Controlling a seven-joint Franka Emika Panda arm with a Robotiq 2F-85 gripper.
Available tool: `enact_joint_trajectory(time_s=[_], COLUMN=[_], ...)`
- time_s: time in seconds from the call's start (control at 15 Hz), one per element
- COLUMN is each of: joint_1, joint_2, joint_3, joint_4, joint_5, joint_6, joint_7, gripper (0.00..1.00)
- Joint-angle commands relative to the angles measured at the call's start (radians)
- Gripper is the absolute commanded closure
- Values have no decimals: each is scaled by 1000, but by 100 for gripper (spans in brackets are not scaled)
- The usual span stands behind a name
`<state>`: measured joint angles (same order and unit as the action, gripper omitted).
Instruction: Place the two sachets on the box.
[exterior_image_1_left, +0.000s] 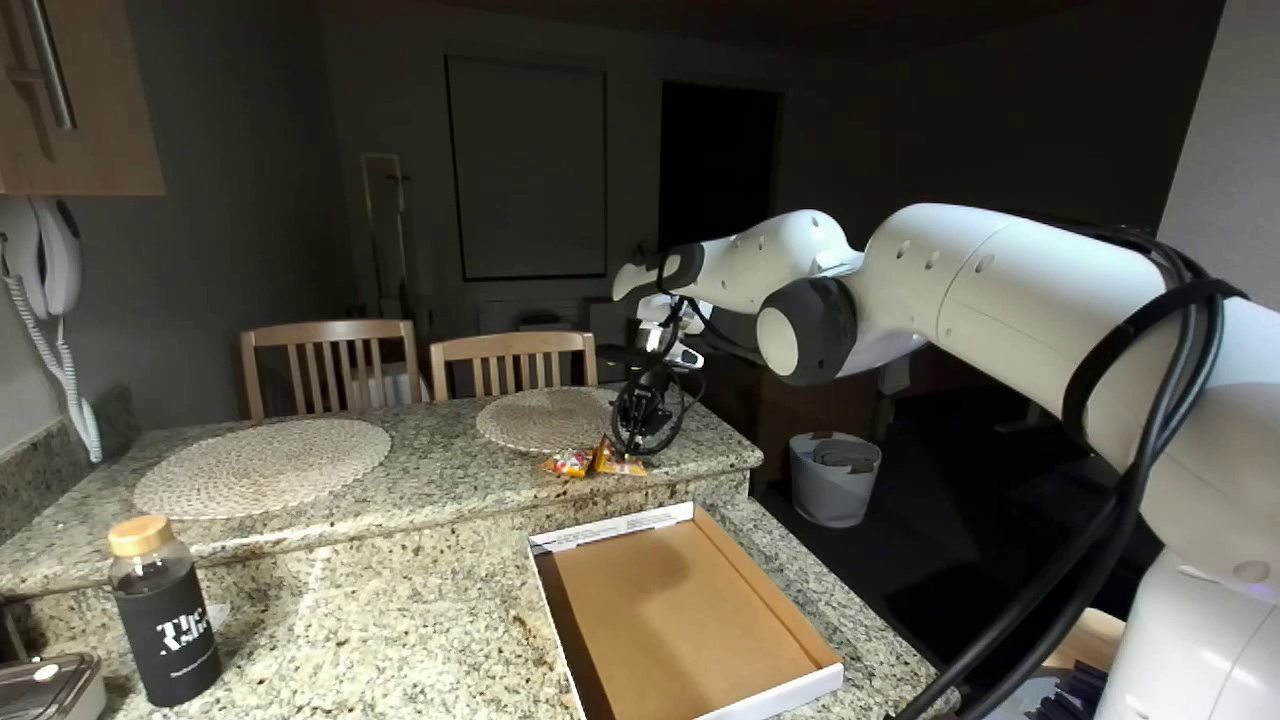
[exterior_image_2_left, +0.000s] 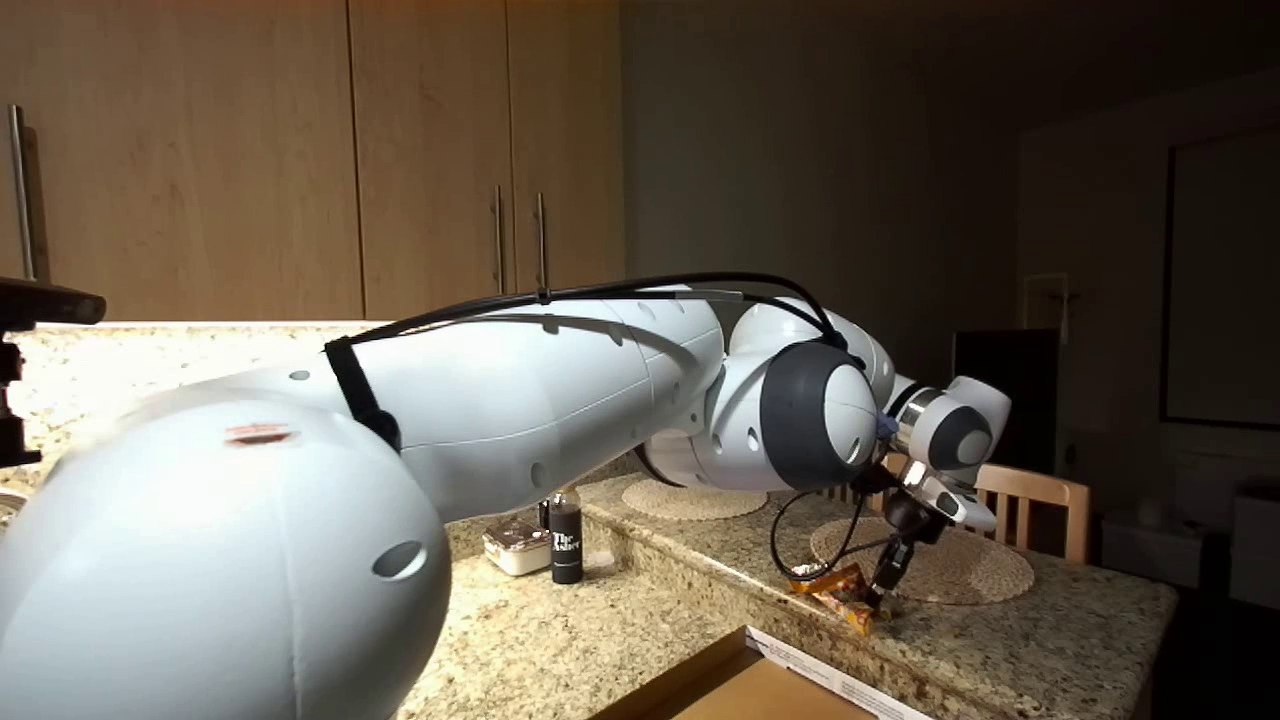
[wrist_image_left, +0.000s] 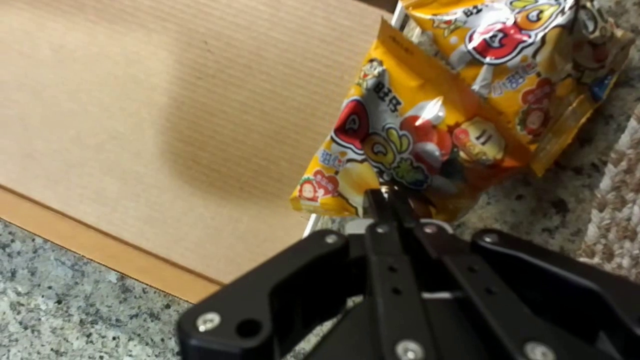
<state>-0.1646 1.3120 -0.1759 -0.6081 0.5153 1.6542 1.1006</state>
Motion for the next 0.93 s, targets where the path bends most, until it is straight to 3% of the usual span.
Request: enact_joint_trajectory(time_s=[0.0,0.33,0.6,0.73,0.8,0.87], joint_1=[1,21,49,60,60,62], joint_2=[8,16,-6,-9,-10,-11], joint_3=[-7,-12,-29,-34,-29,-25], joint_4=[16,0,-13,8,22,37], joint_5=[-21,-98,-189,-234,-233,-230], joint_6=[-50,-288,-462,-486,-471,-449], joint_7=[-12,-58,-169,-249,-274,-288], gripper=[93,93,93,94,69,67])
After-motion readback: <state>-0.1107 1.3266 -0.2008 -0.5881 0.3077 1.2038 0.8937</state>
